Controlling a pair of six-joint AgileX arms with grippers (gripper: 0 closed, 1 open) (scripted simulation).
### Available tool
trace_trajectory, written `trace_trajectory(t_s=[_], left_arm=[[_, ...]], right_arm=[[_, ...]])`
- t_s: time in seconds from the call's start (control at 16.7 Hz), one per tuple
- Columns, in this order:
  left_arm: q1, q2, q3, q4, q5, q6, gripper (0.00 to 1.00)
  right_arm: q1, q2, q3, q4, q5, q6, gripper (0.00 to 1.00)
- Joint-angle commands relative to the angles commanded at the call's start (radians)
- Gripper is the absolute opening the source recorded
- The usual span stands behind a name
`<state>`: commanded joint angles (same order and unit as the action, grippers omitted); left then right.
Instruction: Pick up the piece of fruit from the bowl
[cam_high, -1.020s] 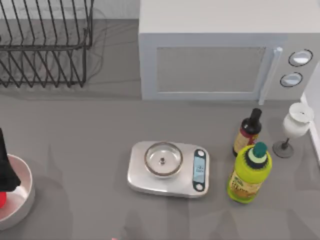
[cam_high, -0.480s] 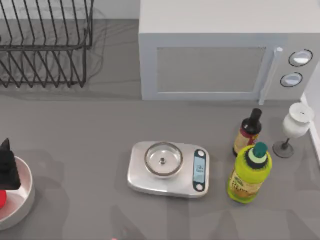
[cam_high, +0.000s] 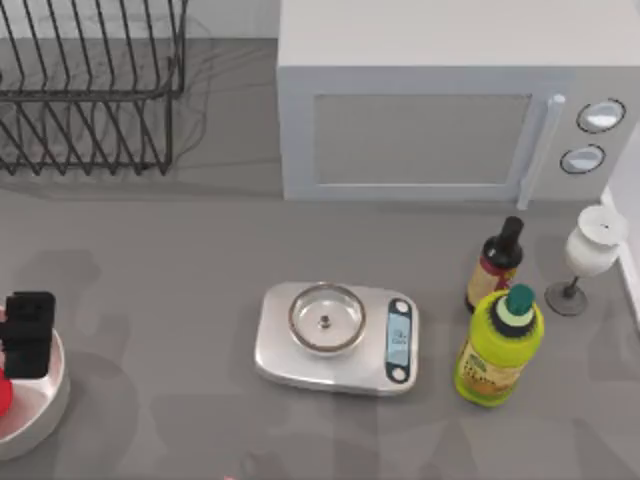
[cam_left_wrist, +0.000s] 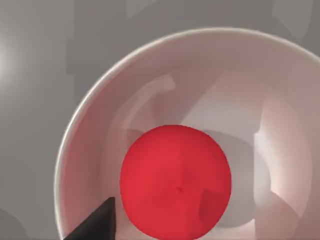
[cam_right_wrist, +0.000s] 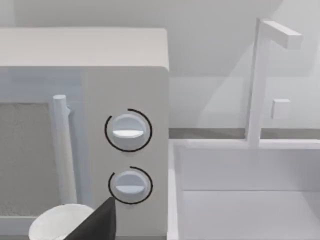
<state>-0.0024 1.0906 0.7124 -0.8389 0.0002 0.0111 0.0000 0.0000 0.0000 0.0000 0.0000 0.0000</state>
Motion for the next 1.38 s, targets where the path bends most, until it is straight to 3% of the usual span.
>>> trace_trajectory(t_s=[0.36, 0.78, 1.38], left_arm=[[-0.001, 0.300, 0.193, -0.228, 0.000, 0.003, 1.00], [0.000, 0.316, 0.200, -0.236, 0.000, 0.003, 1.00], [0.003, 0.465, -0.010, 0.124, 0.000, 0.009, 1.00]], right_arm=[[0.000, 0.000, 0.000, 0.000, 0.000, 0.000, 1.00], [0.000, 0.000, 0.000, 0.000, 0.000, 0.000, 1.00], [0.000, 0.000, 0.000, 0.000, 0.000, 0.000, 1.00]])
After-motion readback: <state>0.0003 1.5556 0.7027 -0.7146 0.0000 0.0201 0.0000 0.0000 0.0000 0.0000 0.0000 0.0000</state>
